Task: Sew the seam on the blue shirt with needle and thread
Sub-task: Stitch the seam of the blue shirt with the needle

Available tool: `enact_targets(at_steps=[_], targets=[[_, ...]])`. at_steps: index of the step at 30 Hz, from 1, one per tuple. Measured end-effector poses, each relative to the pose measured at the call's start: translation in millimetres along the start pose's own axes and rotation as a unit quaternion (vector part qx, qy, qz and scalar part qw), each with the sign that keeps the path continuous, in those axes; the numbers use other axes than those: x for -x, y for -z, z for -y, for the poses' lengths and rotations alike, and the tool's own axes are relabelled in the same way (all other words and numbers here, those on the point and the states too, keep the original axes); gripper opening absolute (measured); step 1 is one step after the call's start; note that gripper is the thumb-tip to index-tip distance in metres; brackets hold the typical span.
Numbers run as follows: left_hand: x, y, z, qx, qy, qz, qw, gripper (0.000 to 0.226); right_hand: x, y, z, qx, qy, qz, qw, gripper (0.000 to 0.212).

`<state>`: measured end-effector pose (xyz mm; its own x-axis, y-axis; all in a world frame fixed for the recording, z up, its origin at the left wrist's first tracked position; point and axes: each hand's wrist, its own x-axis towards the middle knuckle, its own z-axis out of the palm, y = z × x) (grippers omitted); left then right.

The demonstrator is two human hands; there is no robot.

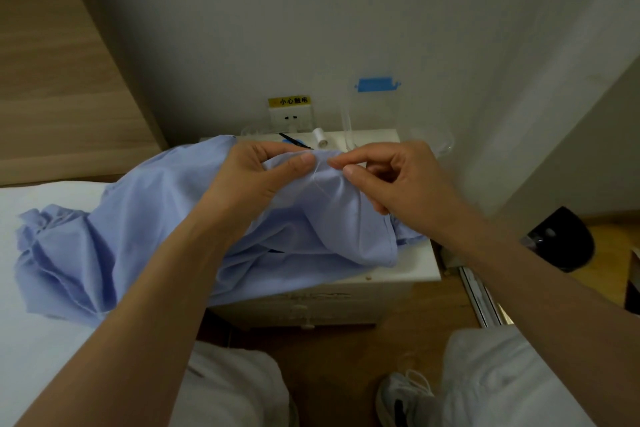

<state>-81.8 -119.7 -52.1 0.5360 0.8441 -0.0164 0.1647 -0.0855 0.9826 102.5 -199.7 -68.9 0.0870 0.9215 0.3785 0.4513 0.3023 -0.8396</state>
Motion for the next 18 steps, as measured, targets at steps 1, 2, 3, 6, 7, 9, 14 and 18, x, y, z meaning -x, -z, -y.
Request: enact_targets(at_steps=[1,2,3,6,7,9,14,18], targets=[[0.0,0.5,0.3,-0.003,0.0,0.001,1.0,0.018,0.0,0.0,0.2,0.006,0.002,0.002,1.0,0.017],[0.4,0.5,0.1,-0.003,-0.001,0.004,1.0,0.018,0.0,0.0,0.2,0.011,0.004,0.004,1.0,0.018],[0.9,0.1,0.1,-0.001,-0.003,0.007,1.0,0.018,-0.1,0.0,0.4,0.018,0.005,0.006,1.0,0.019],[2.0,-0.9,-1.2,0.005,-0.001,0.009,1.0,0.017,-0.4,0.1,0.4,0.029,0.007,0.01,1.0,0.019],[2.2,-1.3,-1.7,0.009,0.0,0.011,1.0,0.016,-0.7,-0.1,0.4,0.03,0.008,0.011,0.999,0.019],[1.9,-1.4,-1.8,0.006,0.002,0.011,1.0,0.016,-1.0,-0.7,0.6,0.033,0.007,0.014,0.999,0.019],[1.7,-0.2,0.4,-0.035,-0.01,0.011,0.999,0.014,-1.8,-0.7,1.1,0.04,-0.002,0.024,0.999,0.019],[1.6,-0.4,2.0,-0.079,-0.03,0.014,0.996,0.013,-2.7,1.6,-0.1,0.045,-0.053,0.06,0.996,0.038]])
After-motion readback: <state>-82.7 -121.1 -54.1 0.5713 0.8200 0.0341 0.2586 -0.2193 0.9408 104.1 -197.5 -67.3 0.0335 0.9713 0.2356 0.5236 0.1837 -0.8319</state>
